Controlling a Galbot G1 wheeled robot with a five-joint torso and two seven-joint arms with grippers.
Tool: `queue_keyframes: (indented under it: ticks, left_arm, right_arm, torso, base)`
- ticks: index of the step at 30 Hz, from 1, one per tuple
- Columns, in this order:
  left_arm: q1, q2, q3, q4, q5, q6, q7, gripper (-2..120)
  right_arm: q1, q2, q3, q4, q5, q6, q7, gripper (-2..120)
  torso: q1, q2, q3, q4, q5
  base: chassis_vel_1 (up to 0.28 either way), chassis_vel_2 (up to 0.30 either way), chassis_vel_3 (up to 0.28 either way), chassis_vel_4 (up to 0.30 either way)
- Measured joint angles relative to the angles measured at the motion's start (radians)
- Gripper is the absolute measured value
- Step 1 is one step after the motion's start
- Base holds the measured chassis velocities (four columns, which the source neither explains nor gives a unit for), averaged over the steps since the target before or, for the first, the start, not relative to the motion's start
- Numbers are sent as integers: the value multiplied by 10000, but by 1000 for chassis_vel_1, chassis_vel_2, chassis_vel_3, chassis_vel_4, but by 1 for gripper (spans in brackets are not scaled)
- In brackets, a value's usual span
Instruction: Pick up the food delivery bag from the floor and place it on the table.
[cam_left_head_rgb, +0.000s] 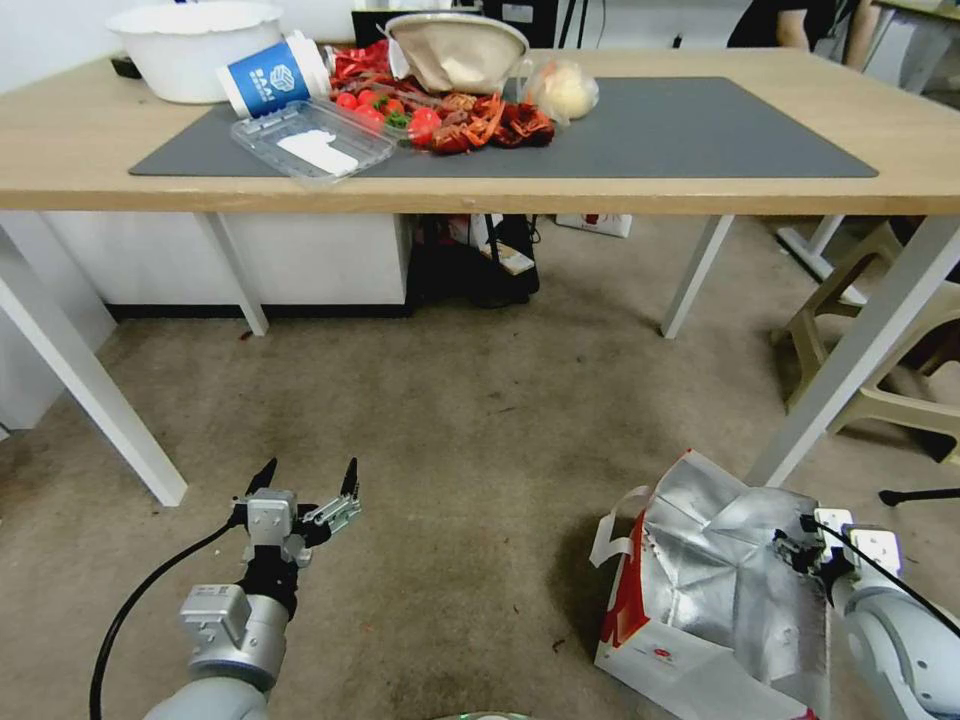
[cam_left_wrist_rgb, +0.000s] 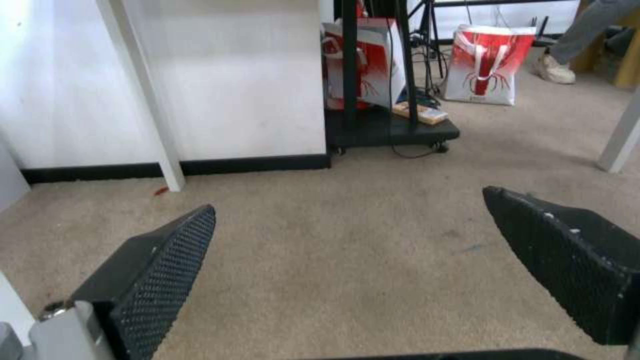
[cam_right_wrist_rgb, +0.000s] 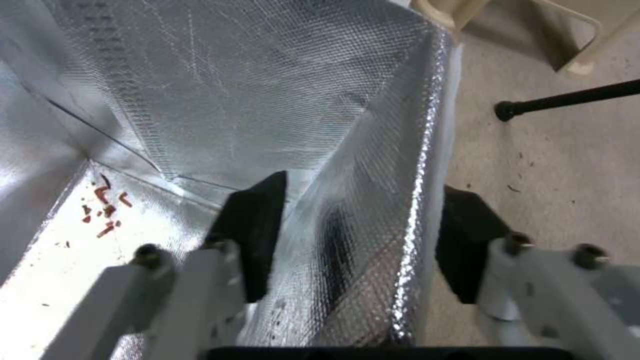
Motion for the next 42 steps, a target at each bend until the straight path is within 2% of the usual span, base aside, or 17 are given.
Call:
queue_keyframes:
  ticks: [2,3,5,7,13,16,19,20,23,24,25,27,28,29,32,39,42]
  left_arm:
    - [28,18,7,-18,-32,41,0,100]
    - [28,18,7,-18,-32,41,0,100]
    - [24,44,15,-18,-35,55,3,100]
    - [19,44,16,-19,-35,62,4,100]
    - [58,36,-11,-67,-13,74,-12,100]
    - [58,43,-21,-67,-9,70,-20,100]
    - [52,39,-21,-68,6,52,-40,100]
    - [52,39,-21,-68,6,52,-40,100]
    - [102,37,-19,-139,15,42,-60,100]
    - [102,37,-19,-139,15,42,-60,100]
    - [132,53,-41,-174,15,30,-85,100]
    - [141,65,-52,-190,11,25,-97,100]
    - [155,85,-58,-216,-5,13,-144,100]
    - [155,85,-58,-216,-5,13,-144,100]
    - [162,110,-34,-292,-124,14,-317,100]
    - [160,112,-7,-318,-163,25,-381,100]
    - [160,112,-7,-318,-163,25,-381,100]
  right_arm:
    - [12,15,-6,-4,2,13,-48,37]
    - [12,15,-6,-4,2,13,-48,37]
    - [34,26,-11,-25,3,42,-79,27]
    - [28,27,-37,-26,4,56,-81,24]
    - [-73,-27,-154,-14,60,426,-57,0]
    - [-79,-55,-170,56,304,696,-76,0]
    - [-285,-160,-197,263,704,1774,-629,0]
    - [-285,-160,-197,263,704,1774,-629,0]
    - [-707,-354,-217,463,705,3056,-1415,0]
    - [-707,-354,-217,463,705,3056,-1415,0]
    - [-924,-471,-119,547,730,3705,-2026,0]
    - [-997,-525,-46,567,748,3980,-2364,0]
    - [-1101,-628,64,588,793,4440,-2928,0]
    - [-1101,-628,64,588,793,4440,-2928,0]
    - [-1152,-850,217,488,952,5604,-4107,0]
    - [-1099,-1016,232,348,1264,6516,-4813,0]
    - [-1099,-1016,232,348,1264,6516,-4813,0]
  torso:
    - [0,0,0,0,0]
    - [0,0,0,0,0]
    - [0,0,0,0,0]
    - [0,0,0,0,0]
    - [0,0,-1,0,1]
    - [0,0,0,-1,1]
    - [0,0,0,2,0]
    - [0,0,0,2,0]
    - [0,0,-1,0,1]
    - [0,0,-1,0,1]
    - [0,0,0,0,0]
    - [0,0,0,-1,0]
    - [0,0,0,0,0]
    - [0,0,0,0,0]
    - [0,0,-1,0,0]
    - [0,0,0,0,0]
    - [0,0,0,0,0]
  base:
    - [0,0,0,0]
    - [0,0,0,0]
    - [0,0,0,0]
    - [0,0,0,0]
    - [0,0,0,0]
    - [0,0,0,0]
    - [0,0,0,0]
    - [0,0,0,0]
    - [0,0,0,0]
    - [0,0,0,0]
    - [0,0,0,0]
    - [0,0,0,0]
    - [0,0,0,0]
    - [0,0,0,0]
    - [0,0,0,0]
    - [0,0,0,0]
    - [0,0,0,0]
